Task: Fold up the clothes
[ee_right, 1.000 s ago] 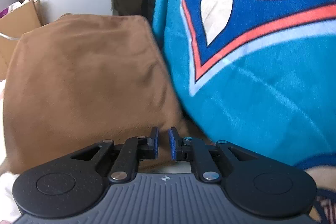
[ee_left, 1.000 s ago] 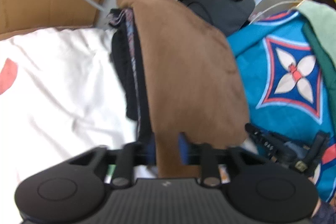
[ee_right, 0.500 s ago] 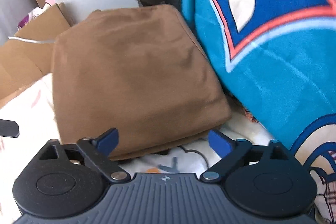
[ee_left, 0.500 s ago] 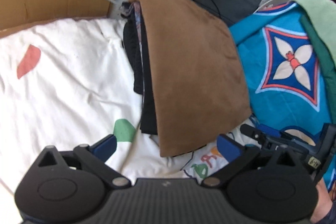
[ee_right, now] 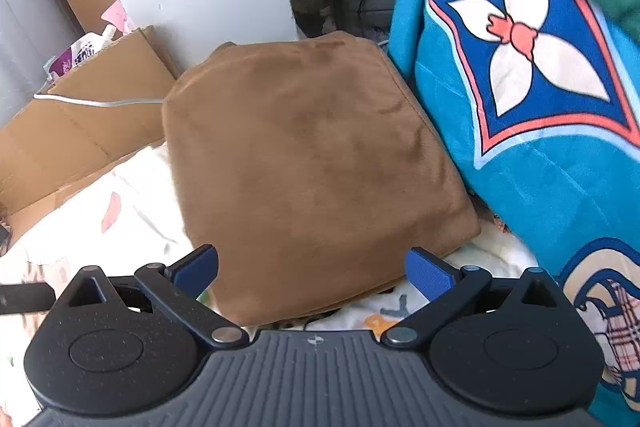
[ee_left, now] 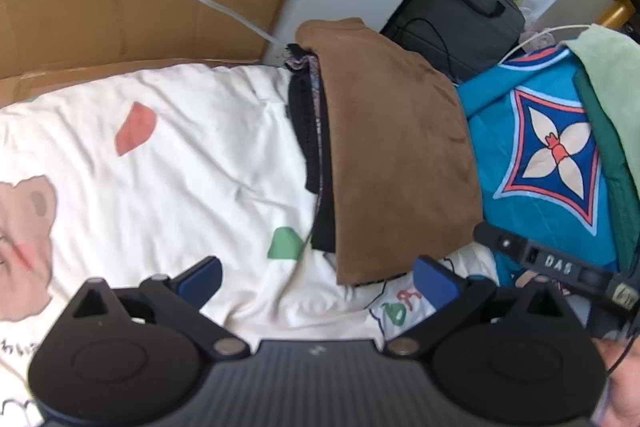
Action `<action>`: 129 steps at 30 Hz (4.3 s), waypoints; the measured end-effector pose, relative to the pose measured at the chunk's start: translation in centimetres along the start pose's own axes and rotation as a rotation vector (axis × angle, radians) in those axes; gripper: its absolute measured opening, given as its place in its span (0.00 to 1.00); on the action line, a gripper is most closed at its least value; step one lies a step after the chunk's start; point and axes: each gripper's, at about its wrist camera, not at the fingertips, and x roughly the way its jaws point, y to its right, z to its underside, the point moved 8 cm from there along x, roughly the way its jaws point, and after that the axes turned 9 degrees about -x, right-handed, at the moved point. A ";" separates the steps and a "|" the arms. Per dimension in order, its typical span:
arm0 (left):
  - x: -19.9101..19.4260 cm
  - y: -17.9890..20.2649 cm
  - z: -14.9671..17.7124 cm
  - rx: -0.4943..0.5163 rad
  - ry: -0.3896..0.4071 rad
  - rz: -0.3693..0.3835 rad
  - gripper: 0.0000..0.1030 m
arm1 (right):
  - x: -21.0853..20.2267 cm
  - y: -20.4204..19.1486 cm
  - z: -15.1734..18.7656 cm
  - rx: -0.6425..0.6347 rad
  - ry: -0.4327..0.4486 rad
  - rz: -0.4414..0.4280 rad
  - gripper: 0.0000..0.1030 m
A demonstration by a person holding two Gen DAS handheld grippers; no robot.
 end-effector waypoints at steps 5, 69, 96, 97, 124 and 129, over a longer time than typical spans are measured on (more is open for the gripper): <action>-2.9 -0.3 -0.4 -0.011 0.023 -0.019 1.00 | -3.2 -1.9 -1.3 0.002 -0.014 -0.014 1.00; -36.9 6.9 12.1 -0.072 0.385 -0.128 1.00 | -40.4 -12.0 -0.1 -0.218 0.130 -0.203 1.00; -35.2 1.6 20.7 -0.157 0.412 -0.425 1.00 | -39.5 -17.7 10.1 -0.488 0.077 -0.196 1.00; -35.1 1.7 20.9 -0.159 0.410 -0.418 1.00 | -39.5 -17.5 10.3 -0.489 0.073 -0.193 1.00; -35.8 0.3 22.3 -0.216 0.491 -0.471 1.00 | -39.7 -20.2 11.8 -0.592 0.058 -0.224 0.99; -36.7 -0.2 22.5 -0.255 0.546 -0.447 1.00 | -39.7 -20.1 11.9 -0.571 0.039 -0.238 1.00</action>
